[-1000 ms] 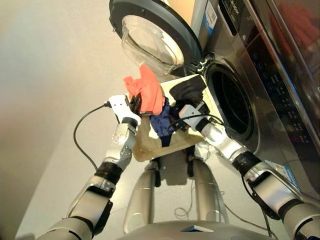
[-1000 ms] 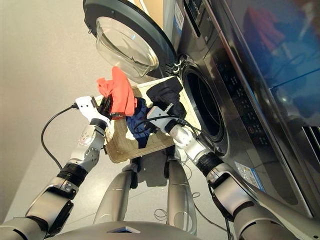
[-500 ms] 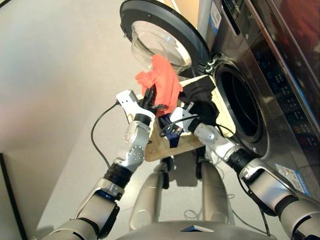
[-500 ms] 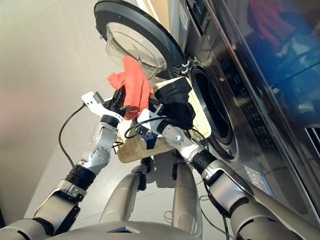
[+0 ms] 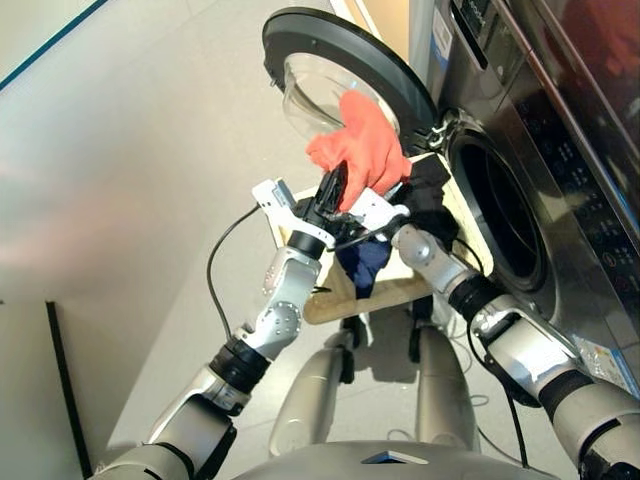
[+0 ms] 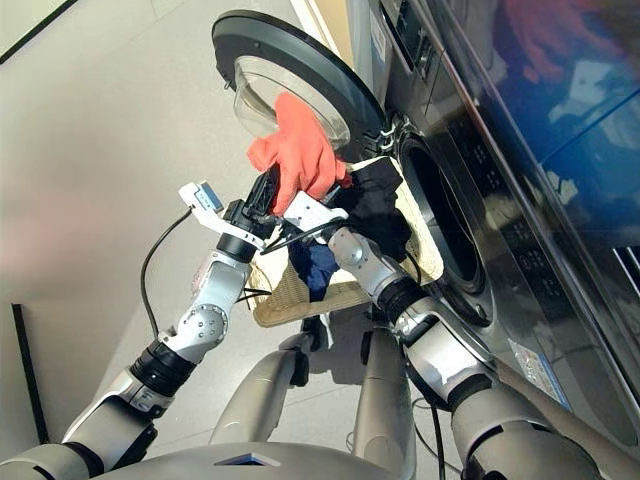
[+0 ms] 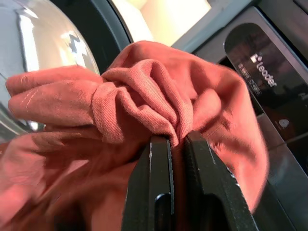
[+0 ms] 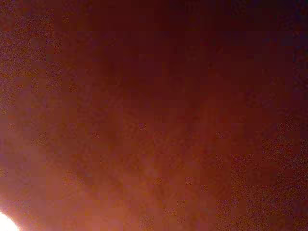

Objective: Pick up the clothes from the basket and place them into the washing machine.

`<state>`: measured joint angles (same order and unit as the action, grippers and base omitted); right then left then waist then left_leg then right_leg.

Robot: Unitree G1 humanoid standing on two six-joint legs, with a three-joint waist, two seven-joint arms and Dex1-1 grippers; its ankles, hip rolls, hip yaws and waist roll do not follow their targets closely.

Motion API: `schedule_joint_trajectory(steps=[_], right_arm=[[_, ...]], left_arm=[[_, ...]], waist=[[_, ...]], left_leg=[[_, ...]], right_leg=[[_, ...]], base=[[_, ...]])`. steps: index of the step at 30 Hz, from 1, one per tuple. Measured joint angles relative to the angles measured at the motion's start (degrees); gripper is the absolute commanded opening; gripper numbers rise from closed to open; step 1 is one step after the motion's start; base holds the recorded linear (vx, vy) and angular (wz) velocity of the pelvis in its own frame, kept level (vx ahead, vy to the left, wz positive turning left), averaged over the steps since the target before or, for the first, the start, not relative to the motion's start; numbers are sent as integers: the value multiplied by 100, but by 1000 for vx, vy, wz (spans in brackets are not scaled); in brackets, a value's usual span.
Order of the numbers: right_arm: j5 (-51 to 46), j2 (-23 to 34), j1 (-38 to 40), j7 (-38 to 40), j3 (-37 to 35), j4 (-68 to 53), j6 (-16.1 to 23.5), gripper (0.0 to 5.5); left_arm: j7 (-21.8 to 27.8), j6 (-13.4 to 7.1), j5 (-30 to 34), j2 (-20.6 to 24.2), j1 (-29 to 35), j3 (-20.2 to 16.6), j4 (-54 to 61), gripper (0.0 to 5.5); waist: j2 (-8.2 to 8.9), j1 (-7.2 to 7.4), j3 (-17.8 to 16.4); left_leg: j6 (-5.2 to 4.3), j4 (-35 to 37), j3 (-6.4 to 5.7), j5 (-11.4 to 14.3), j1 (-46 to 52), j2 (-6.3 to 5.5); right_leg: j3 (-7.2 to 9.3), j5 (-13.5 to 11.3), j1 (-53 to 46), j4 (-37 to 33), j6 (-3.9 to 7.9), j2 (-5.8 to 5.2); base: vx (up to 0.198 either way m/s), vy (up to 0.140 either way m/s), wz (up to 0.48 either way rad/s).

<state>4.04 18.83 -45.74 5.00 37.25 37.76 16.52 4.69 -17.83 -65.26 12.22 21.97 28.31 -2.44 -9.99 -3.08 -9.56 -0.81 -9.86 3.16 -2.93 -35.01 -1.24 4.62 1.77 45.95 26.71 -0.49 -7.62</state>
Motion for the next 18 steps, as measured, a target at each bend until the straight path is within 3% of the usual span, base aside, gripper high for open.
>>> schedule_joint_trajectory(steps=[3,4,5,11,14,18], right_arm=[[25,188,424,103,-311,-874,77,0],[28,33,343,191,-318,-503,163,0],[35,-120,271,303,-338,-66,157,0],[213,-124,396,481,-519,460,108,0],[111,-134,725,570,-759,459,117,0],[113,-112,1194,909,-993,494,98,0]], left_arm=[[-60,-6,4,11,-60,-181,76,0],[-73,-10,2,52,-95,-225,67,86],[-74,-4,2,52,-100,-166,51,550],[-160,-64,4,-102,-356,-277,-382,550],[-465,-190,76,-348,-373,-799,-757,550],[-912,-542,147,-503,-377,-1446,-1128,550]], waist=[[-3,48,-3],[-3,133,-2],[-3,172,-2],[11,161,-12],[43,207,-34],[94,337,-68]], left_leg=[[-1,0,-4,-1,-25,-3],[-2,-4,-9,-1,-15,-4],[-2,-6,-7,-1,-4,-4],[-2,-24,-9,1,-18,-3],[19,-24,-11,15,-27,-2],[20,-34,-13,16,-111,-2]], right_leg=[[4,13,20,11,6,-7],[8,17,6,14,11,-8],[6,17,-1,17,12,-7],[7,40,8,21,47,-6],[7,45,15,25,52,-6],[6,43,87,29,50,-4]], base=[[0,0,0],[0,0,0],[0,0,0],[0,0,0],[0,0,0],[0,0,0]])
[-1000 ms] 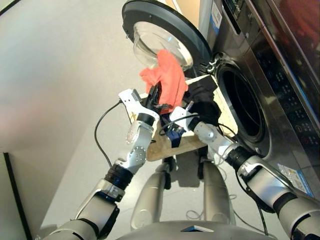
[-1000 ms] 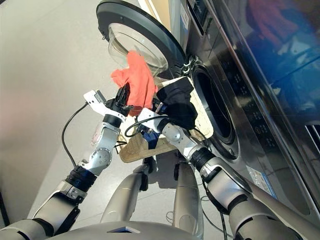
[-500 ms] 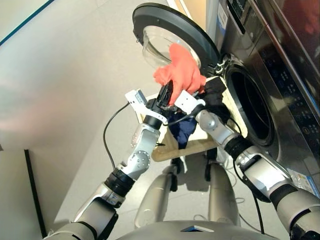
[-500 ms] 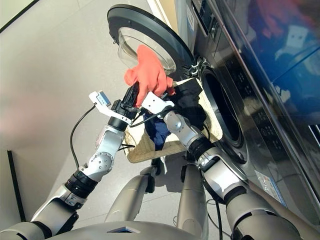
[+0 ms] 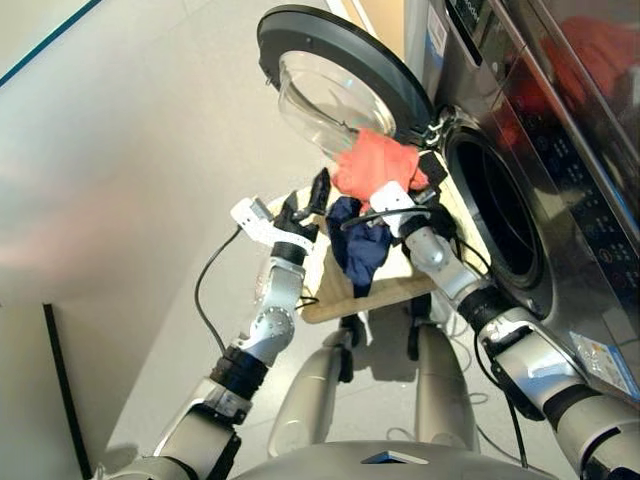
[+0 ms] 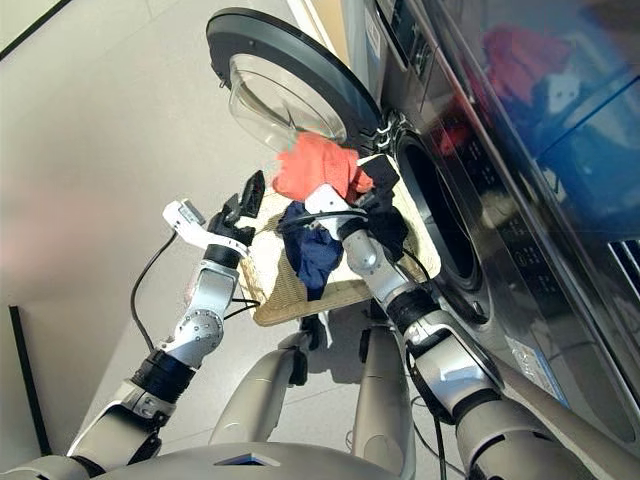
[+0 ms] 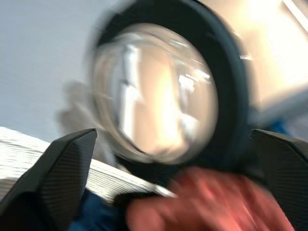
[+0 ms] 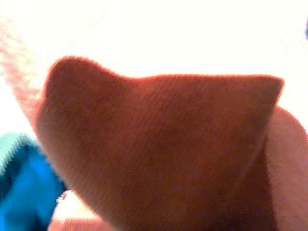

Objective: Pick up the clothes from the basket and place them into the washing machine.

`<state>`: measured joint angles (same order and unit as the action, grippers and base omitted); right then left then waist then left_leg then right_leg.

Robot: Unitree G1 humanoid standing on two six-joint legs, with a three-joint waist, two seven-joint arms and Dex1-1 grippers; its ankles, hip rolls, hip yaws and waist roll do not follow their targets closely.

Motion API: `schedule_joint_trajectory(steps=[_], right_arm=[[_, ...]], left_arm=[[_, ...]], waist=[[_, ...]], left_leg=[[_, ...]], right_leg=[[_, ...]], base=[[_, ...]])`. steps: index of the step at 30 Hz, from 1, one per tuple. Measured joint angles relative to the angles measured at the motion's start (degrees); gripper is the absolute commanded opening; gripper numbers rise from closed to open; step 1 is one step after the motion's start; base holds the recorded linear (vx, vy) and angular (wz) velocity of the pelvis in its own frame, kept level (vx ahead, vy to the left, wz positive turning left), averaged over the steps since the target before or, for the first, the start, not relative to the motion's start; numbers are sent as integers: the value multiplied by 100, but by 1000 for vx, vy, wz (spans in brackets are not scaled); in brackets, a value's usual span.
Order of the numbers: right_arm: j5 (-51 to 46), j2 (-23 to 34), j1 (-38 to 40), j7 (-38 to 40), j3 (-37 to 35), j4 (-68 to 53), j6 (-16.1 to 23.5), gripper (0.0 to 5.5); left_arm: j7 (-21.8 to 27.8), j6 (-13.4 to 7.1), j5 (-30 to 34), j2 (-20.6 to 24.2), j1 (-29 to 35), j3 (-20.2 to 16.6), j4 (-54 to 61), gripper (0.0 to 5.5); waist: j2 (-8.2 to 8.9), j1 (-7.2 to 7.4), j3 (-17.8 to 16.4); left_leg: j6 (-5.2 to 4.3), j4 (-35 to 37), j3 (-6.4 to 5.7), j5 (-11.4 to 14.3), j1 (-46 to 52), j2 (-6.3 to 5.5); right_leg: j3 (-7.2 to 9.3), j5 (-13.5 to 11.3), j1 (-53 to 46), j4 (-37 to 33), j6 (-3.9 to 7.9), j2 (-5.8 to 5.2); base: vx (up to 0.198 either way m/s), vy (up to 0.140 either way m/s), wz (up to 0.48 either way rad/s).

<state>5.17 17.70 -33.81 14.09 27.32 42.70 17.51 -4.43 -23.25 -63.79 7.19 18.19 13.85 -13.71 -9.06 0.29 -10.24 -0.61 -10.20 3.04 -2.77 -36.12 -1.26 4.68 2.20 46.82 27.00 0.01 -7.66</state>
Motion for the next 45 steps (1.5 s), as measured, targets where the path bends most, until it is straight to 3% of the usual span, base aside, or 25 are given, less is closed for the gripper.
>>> schedule_joint_trajectory(steps=[4,8,12,16,20,23,26,31,32,33,34,38,42,45], right_arm=[[-95,-23,130,412,-426,286,-4,0],[-193,-42,-4,1075,-987,735,-8,0],[-383,-24,-304,1640,-1422,908,-101,0],[-707,89,-1010,2092,-1961,1530,-134,0],[-1156,479,-1993,2550,-2364,2299,-234,0],[-1630,1113,-2793,2855,-2562,2811,-264,0],[-1918,1553,-3262,3074,-2582,3143,-349,0],[-2419,1813,-3537,3889,-2947,2826,-179,0],[-2435,1860,-3529,3975,-2961,2826,-182,32],[-2478,1906,-3511,4005,-2954,2812,-189,237],[-2479,1914,-3501,4021,-2941,2812,-189,550],[-2616,1877,-3304,3588,-2872,2567,-72,550],[-3418,1667,-2673,1935,-2486,2172,216,550],[-3889,1444,-2189,702,-1847,2172,266,550]], left_arm=[[-309,-138,542,0,6,-191,-415,550],[-632,-162,1121,-5,31,-204,-1079,550],[-800,-170,1278,-9,17,-262,-1447,550],[-802,-165,1452,-4,50,-246,-1707,550],[-791,-164,1459,53,-22,-224,-1651,550],[-776,-156,1453,117,-34,-94,-1617,550],[-778,-148,1442,161,-84,-67,-1588,550],[-779,-142,1320,182,-41,45,-1506,550],[-779,-142,1320,183,-29,74,-1498,550],[-779,-142,1320,189,-14,112,-1497,550],[-777,-142,1325,202,-12,149,-1496,550],[-758,-145,1334,224,18,173,-1480,550],[-531,-135,1347,317,121,146,-1472,550],[-300,-102,1387,348,229,120,-1635,550]], waist=[[43,107,-26],[64,98,-41],[66,80,-47],[39,-61,-96],[-7,-324,-117],[-178,-503,-209],[-255,-535,-249],[-257,-511,-250],[-258,-510,-251],[-257,-511,-252],[-256,-498,-252],[-244,-424,-260],[-148,-211,-327],[-39,-151,-372]], left_leg=[[0,-14,4,-2,-136,0],[-21,-86,3,-13,-362,1],[-22,-184,14,-15,-738,2],[-21,-314,16,-19,-1110,-6],[-18,-346,16,-59,-1473,-32],[1,-418,1,-85,-1766,-92],[19,-516,6,-87,-1952,-181],[74,-823,27,-14,-2356,-280],[89,-907,26,5,-2432,-291],[95,-971,26,23,-2477,-294],[97,-994,25,25,-2485,-296],[116,-1049,26,37,-2485,-298],[80,-1125,9,61,-2416,-265],[54,-1120,3,131,-2181,-189]], right_leg=[[-4,-9,133,-2,-8,2],[-2,-31,334,7,-30,4],[-15,-103,679,24,-71,7],[-28,-146,1030,95,-86,-5],[-34,-169,1410,166,-97,-39],[-34,-189,1697,253,-94,-104],[-57,-159,1912,422,-52,-204],[-190,-112,2292,645,16,-276],[-196,-104,2343,699,27,-290],[-198,-101,2367,725,33,-297],[-198,-86,2365,722,56,-298],[-206,-80,2358,729,69,-300],[-186,-81,2253,737,69,-273],[-161,-112,1951,604,67,-191]], base=[[0,0,0],[0,0,0],[0,0,0],[0,0,0],[0,0,0],[5,18,59],[8,18,42],[0,0,0],[0,0,0],[0,0,0],[0,0,0],[0,0,0],[-16,-64,-48],[71,-90,-193]])
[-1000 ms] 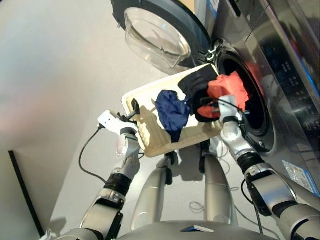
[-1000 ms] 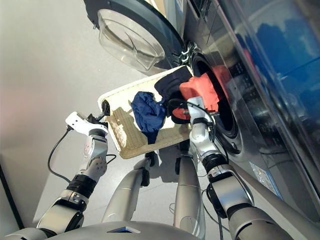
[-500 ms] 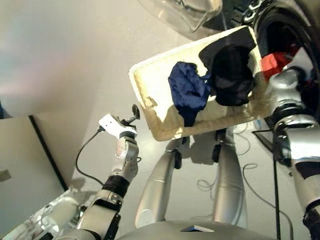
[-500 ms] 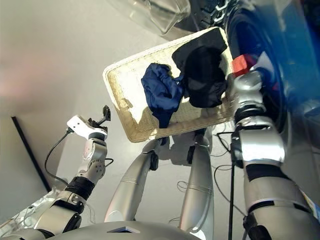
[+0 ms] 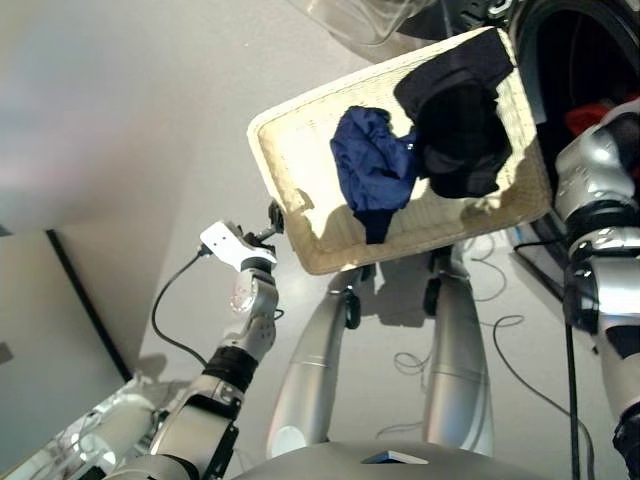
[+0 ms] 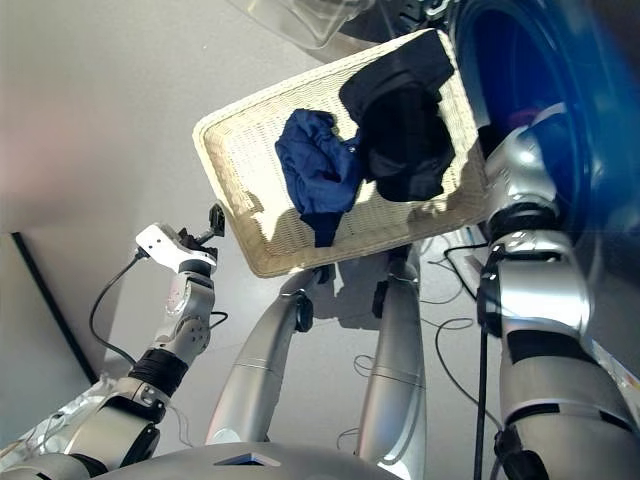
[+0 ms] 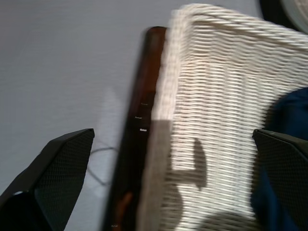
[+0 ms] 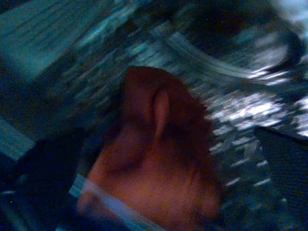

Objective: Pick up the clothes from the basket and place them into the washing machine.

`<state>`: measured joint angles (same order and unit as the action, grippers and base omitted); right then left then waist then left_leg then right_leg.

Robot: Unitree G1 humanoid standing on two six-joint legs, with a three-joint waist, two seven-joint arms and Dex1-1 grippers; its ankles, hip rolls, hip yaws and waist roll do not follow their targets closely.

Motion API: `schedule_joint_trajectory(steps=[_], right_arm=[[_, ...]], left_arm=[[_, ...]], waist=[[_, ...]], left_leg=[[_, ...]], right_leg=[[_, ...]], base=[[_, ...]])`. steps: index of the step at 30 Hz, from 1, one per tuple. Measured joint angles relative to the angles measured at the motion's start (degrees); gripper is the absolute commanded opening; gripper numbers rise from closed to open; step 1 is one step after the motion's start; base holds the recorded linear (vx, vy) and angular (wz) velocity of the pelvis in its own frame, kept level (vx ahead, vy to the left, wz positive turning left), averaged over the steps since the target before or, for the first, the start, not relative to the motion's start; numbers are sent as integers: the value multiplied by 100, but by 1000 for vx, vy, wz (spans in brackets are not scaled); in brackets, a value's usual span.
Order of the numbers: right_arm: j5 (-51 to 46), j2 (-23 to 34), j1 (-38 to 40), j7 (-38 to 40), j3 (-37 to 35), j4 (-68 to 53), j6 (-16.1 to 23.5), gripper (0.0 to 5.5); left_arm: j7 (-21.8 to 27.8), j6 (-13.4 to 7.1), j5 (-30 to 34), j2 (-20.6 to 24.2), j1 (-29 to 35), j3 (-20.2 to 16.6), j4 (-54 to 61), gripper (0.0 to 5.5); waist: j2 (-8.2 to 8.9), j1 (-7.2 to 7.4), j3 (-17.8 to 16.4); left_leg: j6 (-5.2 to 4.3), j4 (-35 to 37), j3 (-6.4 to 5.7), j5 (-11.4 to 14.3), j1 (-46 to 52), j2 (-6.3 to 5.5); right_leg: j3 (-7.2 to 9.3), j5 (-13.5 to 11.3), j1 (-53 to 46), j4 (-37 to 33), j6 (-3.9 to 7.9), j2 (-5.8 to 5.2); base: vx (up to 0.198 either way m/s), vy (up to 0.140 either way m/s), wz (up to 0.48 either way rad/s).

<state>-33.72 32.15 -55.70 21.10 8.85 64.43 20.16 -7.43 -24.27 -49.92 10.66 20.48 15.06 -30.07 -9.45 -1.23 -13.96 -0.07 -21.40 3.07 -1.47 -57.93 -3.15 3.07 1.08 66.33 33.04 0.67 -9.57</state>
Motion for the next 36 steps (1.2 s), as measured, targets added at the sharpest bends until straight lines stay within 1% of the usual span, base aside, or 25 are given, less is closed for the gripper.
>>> schedule_joint_trajectory(steps=[1,3,4,6,8,9,10,11,12,14,16,17,18,19,20,21,22,23,24,26,28,30,32,34,36], right_arm=[[-36,-75,118,-386,174,-5,0,550],[-44,-228,164,-815,337,-9,-2,550],[-59,-302,197,-999,469,-69,-9,550],[-64,-400,341,-1327,755,-444,-10,550],[-35,-519,363,-1517,1106,-567,-16,550],[-32,-594,392,-1590,1171,-670,-15,550],[-30,-725,449,-1643,1186,-788,-15,550],[-20,-876,532,-1673,1190,-934,-9,550],[-14,-1011,640,-1683,1193,-1044,2,550],[89,-1189,836,-1684,1297,-1138,1,550],[430,-1200,1170,-1641,1422,-1553,6,550],[501,-1252,1313,-1630,1491,-1749,5,550],[671,-1217,1465,-1628,1598,-1989,7,550],[796,-1238,1594,-1630,1711,-2190,8,550],[875,-1280,1697,-1628,1798,-2363,7,550],[908,-1267,1802,-1640,1910,-2609,11,550],[1018,-1254,1910,-1654,2003,-2814,12,550],[1109,-1270,1996,-1682,2056,-2888,14,550],[1123,-1268,2067,-1697,2085,-3020,17,550],[1157,-1244,2146,-1754,2090,-3194,20,550],[1155,-1179,2193,-1781,2118,-3345,18,550],[1155,-1029,2227,-1859,2216,-3565,18,550],[1155,-986,2268,-1943,2283,-3724,18,550],[1152,-960,2303,-2017,2322,-3879,17,550],[1147,-963,2344,-2055,2336,-4012,17,550]], left_arm=[[88,45,69,9,45,11,-81,550],[219,92,96,22,89,14,-152,550],[286,107,151,17,198,30,-229,550],[368,166,356,18,420,81,-547,550],[420,224,540,15,771,222,-787,550],[427,233,645,15,936,290,-899,550],[443,232,739,14,1052,308,-996,550],[438,228,809,10,1167,317,-1084,550],[432,231,889,-2,1256,355,-1276,550],[398,247,992,-4,1369,488,-1485,550],[371,260,1185,-45,1528,497,-1719,550],[348,284,1200,-75,1583,496,-1819,550],[314,311,1204,-86,1619,491,-1939,550],[297,325,1206,-111,1693,487,-2102,550],[269,355,1205,-139,1764,484,-2243,550],[253,375,1208,-138,1799,443,-2333,550],[253,408,1212,-142,1839,414,-2388,550],[257,435,1226,-141,1904,389,-2505,550],[253,456,1225,-131,1953,331,-2585,550],[255,465,1228,-97,2092,170,-2734,550],[245,479,1228,-54,2298,8,-2919,550],[222,483,1228,11,2529,-78,-3124,550],[150,495,1228,95,2664,-155,-3261,550],[132,526,1222,149,2760,-303,-3396,550],[129,554,1179,168,2812,-483,-3449,550]], waist=[[23,44,2],[32,112,8],[37,125,10],[60,139,21],[87,156,35],[110,163,45],[148,195,64],[172,268,75],[201,311,87],[251,426,114],[336,511,158],[351,565,166],[381,599,181],[417,646,201],[434,718,210],[443,750,214],[449,796,218],[505,803,249],[539,803,268],[543,888,270],[543,983,270],[543,1067,270],[543,1100,270],[552,1118,265],[557,1133,262]], left_leg=[[8,37,0,-4,89,19],[10,133,4,14,173,18],[15,161,3,7,195,18],[19,258,3,-71,247,50],[5,284,0,-111,262,51],[15,330,-3,-125,287,49],[14,356,2,-141,303,49],[14,378,0,-140,330,51],[20,418,9,-143,383,47],[23,478,32,-140,472,50],[37,549,84,-149,508,75],[33,551,87,-145,506,79],[38,569,121,-139,506,95],[44,583,171,-131,507,115],[39,595,187,-127,506,121],[43,598,230,-100,498,139],[41,496,274,-12,448,190],[34,421,345,43,416,237],[17,319,354,120,350,279],[-7,138,344,236,172,347],[-24,-39,345,326,-59,412],[-36,-154,346,381,-248,455],[-57,-325,351,476,-401,527],[-84,-412,350,546,-473,567],[-105,-467,329,593,-522,595]], right_leg=[[11,-24,-97,-82,-5,20],[11,-29,-176,-133,0,19],[15,-45,-193,-164,-2,22],[29,-131,-265,-309,3,66],[26,-201,-288,-334,-29,77],[27,-175,-306,-372,19,77],[26,-225,-318,-400,-29,80],[26,-221,-347,-421,-24,82],[22,-223,-392,-450,-19,81],[2,-222,-482,-530,16,92],[-33,-247,-508,-647,42,126],[-39,-247,-510,-672,49,135],[-65,-265,-510,-713,61,155],[-120,-291,-498,-755,66,187],[-163,-316,-484,-817,71,212],[-199,-339,-475,-841,82,239],[-245,-357,-466,-906,96,301],[-328,-400,-435,-960,92,368],[-388,-447,-401,-1018,82,432],[-482,-521,-302,-1070,84,529],[-505,-580,-156,-1123,81,613],[-525,-606,-8,-1126,74,661],[-565,-623,95,-1127,61,740],[-620,-625,159,-1113,58,806],[-633,-624,207,-1099,59,842]], base=[[-27,-51,-154],[0,0,0],[0,0,0],[0,0,0],[-56,1,-3],[-107,3,1],[-99,10,-11],[0,0,0],[0,0,0],[0,0,0],[0,0,0],[0,0,0],[0,0,0],[16,14,-230],[113,5,-266],[114,-15,-299],[112,-16,-415],[19,-1,-526],[20,0,-544],[24,-3,-411],[28,-2,-257],[0,0,0],[17,-5,-107],[26,-36,-214],[9,-17,-95]])
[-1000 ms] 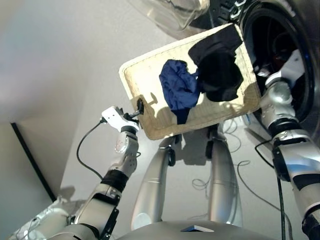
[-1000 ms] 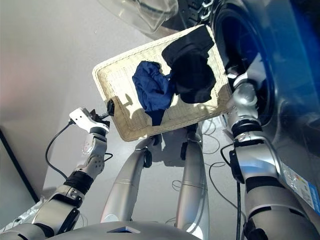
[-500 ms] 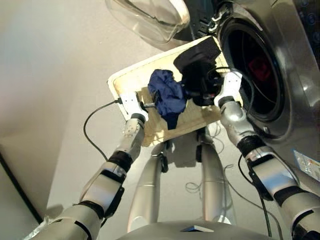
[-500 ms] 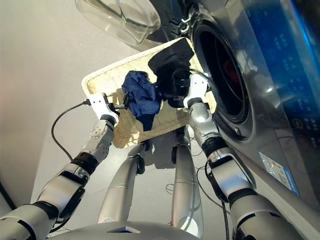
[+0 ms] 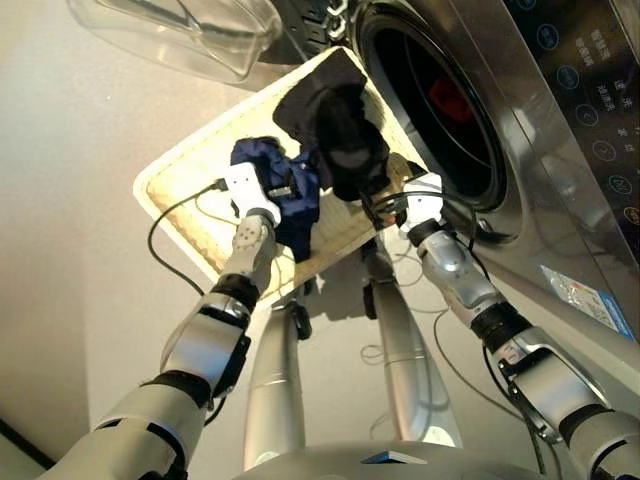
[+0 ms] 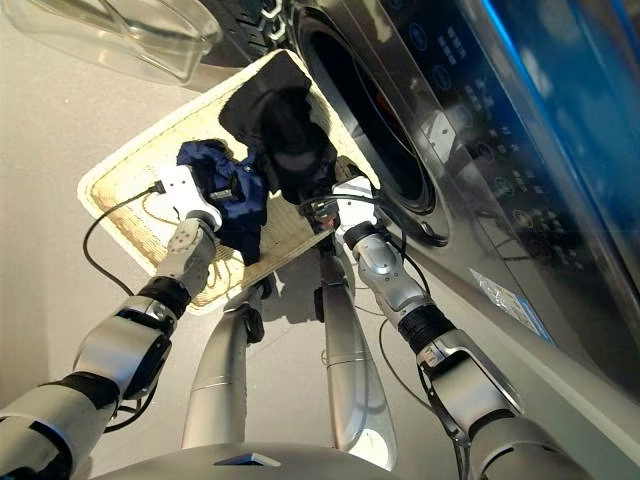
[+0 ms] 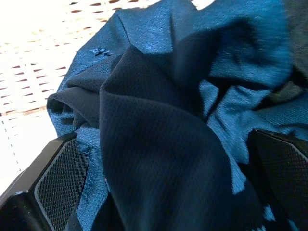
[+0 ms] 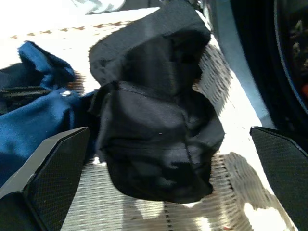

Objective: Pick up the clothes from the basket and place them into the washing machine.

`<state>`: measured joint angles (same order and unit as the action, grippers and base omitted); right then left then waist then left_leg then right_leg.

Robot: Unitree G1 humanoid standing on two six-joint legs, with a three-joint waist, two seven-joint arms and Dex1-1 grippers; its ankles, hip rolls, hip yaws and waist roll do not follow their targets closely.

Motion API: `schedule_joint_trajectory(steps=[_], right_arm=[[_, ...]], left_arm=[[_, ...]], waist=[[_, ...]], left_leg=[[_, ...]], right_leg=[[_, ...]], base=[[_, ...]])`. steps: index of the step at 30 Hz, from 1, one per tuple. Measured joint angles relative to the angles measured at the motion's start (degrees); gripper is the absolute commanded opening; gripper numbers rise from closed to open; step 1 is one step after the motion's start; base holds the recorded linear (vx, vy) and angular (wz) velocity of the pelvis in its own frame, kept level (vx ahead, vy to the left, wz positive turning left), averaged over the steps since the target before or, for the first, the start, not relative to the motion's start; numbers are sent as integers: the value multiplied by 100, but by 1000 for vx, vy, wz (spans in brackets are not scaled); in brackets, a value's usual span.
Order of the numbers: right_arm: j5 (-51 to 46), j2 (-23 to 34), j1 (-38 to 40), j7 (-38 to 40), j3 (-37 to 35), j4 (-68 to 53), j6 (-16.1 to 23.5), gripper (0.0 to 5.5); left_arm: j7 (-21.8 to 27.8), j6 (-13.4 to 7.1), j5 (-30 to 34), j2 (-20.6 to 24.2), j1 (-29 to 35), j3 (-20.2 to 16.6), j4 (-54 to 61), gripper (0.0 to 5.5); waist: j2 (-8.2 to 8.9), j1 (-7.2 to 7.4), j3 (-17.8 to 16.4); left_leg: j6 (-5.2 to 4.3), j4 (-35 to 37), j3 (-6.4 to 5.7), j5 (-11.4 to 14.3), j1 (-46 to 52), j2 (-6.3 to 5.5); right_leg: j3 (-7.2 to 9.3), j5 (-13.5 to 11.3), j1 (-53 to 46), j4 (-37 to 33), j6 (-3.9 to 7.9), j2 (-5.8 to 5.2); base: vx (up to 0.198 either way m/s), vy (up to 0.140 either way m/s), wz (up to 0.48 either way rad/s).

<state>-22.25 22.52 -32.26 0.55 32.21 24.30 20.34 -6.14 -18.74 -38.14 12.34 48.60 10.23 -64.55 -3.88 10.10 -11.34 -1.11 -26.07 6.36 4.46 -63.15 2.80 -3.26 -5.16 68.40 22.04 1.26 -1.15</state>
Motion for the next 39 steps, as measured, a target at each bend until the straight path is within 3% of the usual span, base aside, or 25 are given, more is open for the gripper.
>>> schedule_joint_trajectory(steps=[1,2,3,13,16,17,19,21,28,34,39], right_arm=[[-3,0,28,-1,-8,-62,0,550],[-4,-5,21,-1,-8,-95,0,550],[-20,5,35,-1,-39,-143,0,550],[252,16,-55,90,-55,33,3,550],[708,24,-121,183,50,345,-6,550],[892,37,-196,200,143,437,-13,550],[1144,68,-177,197,303,558,-22,550],[1374,19,-308,181,391,775,-35,550],[2038,-167,-425,129,764,1275,-166,550],[2361,-292,-637,60,952,1310,-252,550],[2840,-304,-1009,156,1074,1310,-267,550]], left_arm=[[1,2,-6,23,25,-44,-24,496],[2,3,-8,64,36,-44,-38,226],[4,2,-28,65,51,-60,-47,0],[77,-13,-464,-59,-94,-142,274,0],[202,-31,-665,-108,-395,-9,759,0],[247,-40,-747,-101,-531,37,966,0],[328,-77,-806,-152,-670,125,1212,0],[371,-129,-1023,-186,-810,123,1531,0],[464,-286,-1604,-289,-1304,203,2795,0],[578,-354,-1923,-340,-1503,528,3681,0],[576,-347,-2164,-455,-1770,690,4179,0]], waist=[[2,33,-1],[6,90,-4],[26,118,-17],[79,149,-51],[141,66,-89],[145,20,-97],[172,-14,-117],[180,-164,-124],[168,-487,-131],[131,-716,-111],[55,-807,-65]], left_leg=[[-4,-6,-14,2,-29,4],[-4,-10,-31,2,-52,6],[-4,-10,-32,2,-52,7],[3,103,-58,-37,127,-54],[-8,386,-65,-143,513,-113],[-25,558,-96,-224,708,-160],[-43,893,-156,-379,1061,-221],[-56,1187,-208,-493,1360,-254],[-75,2058,-361,-891,2318,-329],[-51,2200,-483,-959,2584,-374],[-45,2215,-487,-998,2582,-395]], right_leg=[[0,0,23,6,-1,8],[3,-1,39,6,-1,8],[4,-1,39,5,-1,8],[63,-2,-81,49,-11,-67],[188,27,-357,23,-33,-171],[255,65,-502,8,-113,-222],[336,93,-740,-21,-118,-298],[439,146,-946,-34,-135,-353],[649,208,-1602,-136,-169,-452],[764,285,-1858,-105,-170,-524],[789,283,-1861,-93,-175,-560]], base=[[0,0,0],[0,0,0],[0,0,0],[0,0,0],[-109,-43,112],[-12,-51,222],[-8,-39,246],[0,-22,201],[0,0,0],[0,0,0],[0,0,0]])
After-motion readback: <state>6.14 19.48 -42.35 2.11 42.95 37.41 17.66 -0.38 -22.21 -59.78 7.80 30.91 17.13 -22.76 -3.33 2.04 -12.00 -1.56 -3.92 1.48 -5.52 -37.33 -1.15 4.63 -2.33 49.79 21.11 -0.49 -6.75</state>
